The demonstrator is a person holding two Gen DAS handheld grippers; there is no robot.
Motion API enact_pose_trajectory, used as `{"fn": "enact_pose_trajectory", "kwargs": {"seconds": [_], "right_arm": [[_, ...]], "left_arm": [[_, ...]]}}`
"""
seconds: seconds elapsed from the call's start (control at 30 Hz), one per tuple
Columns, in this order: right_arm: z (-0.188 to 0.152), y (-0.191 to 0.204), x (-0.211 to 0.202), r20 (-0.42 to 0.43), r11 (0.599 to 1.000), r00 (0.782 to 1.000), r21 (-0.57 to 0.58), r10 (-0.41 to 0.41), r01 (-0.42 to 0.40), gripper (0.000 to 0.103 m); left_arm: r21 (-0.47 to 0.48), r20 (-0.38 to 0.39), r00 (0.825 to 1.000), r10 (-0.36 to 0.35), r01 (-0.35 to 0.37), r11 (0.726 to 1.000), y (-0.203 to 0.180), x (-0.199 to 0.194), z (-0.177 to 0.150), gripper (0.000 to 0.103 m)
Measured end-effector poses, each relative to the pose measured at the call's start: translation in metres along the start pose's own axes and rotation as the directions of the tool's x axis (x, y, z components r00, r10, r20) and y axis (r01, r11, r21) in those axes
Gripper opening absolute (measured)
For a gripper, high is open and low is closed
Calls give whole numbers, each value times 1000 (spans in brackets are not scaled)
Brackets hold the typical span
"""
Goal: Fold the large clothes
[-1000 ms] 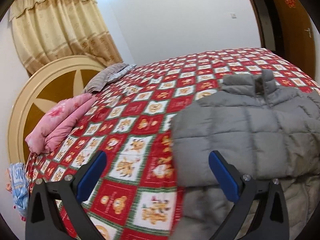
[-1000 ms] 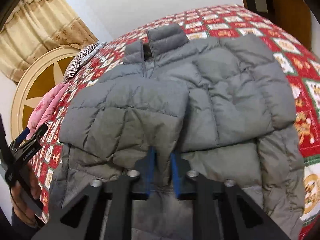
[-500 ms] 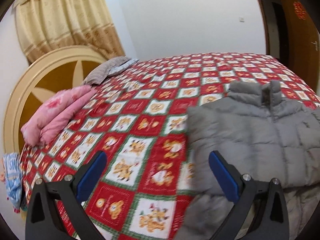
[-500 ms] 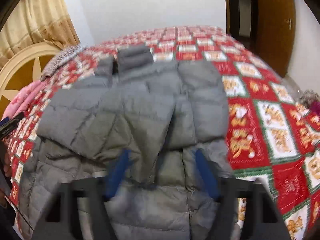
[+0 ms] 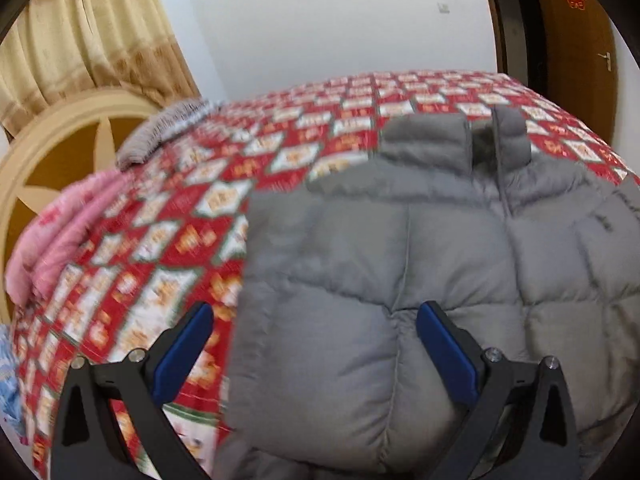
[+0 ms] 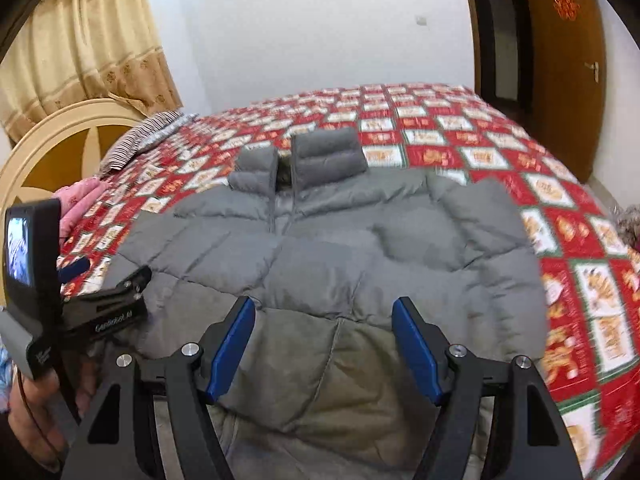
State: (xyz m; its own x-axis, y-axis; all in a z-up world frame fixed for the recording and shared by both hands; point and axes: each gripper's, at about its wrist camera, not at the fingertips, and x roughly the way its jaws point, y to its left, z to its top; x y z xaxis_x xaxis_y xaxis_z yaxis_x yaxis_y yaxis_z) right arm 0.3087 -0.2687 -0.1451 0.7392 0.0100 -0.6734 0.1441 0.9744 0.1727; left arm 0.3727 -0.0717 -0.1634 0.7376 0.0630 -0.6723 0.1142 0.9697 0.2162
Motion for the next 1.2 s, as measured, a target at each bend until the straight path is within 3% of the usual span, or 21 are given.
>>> {"fn": "enact_pose_trajectory", "kwargs": {"seconds": [0.23, 0.6, 1.2], "right_arm": [[-22, -2, 31, -29, 999, 999, -23, -29, 28, 71], [-31, -4, 47, -49, 999, 998, -15, -35, 34, 72], [-32, 7, 58, -71, 991, 991, -78, -111, 105, 72]], "left_arm": [[-60, -52, 997, -60, 57, 997, 4, 25, -13, 103], [-92, -78, 993, -90, 83, 992, 3, 33, -19, 103], [-82, -88, 993, -81, 74, 994, 3, 37, -19, 103]]}}
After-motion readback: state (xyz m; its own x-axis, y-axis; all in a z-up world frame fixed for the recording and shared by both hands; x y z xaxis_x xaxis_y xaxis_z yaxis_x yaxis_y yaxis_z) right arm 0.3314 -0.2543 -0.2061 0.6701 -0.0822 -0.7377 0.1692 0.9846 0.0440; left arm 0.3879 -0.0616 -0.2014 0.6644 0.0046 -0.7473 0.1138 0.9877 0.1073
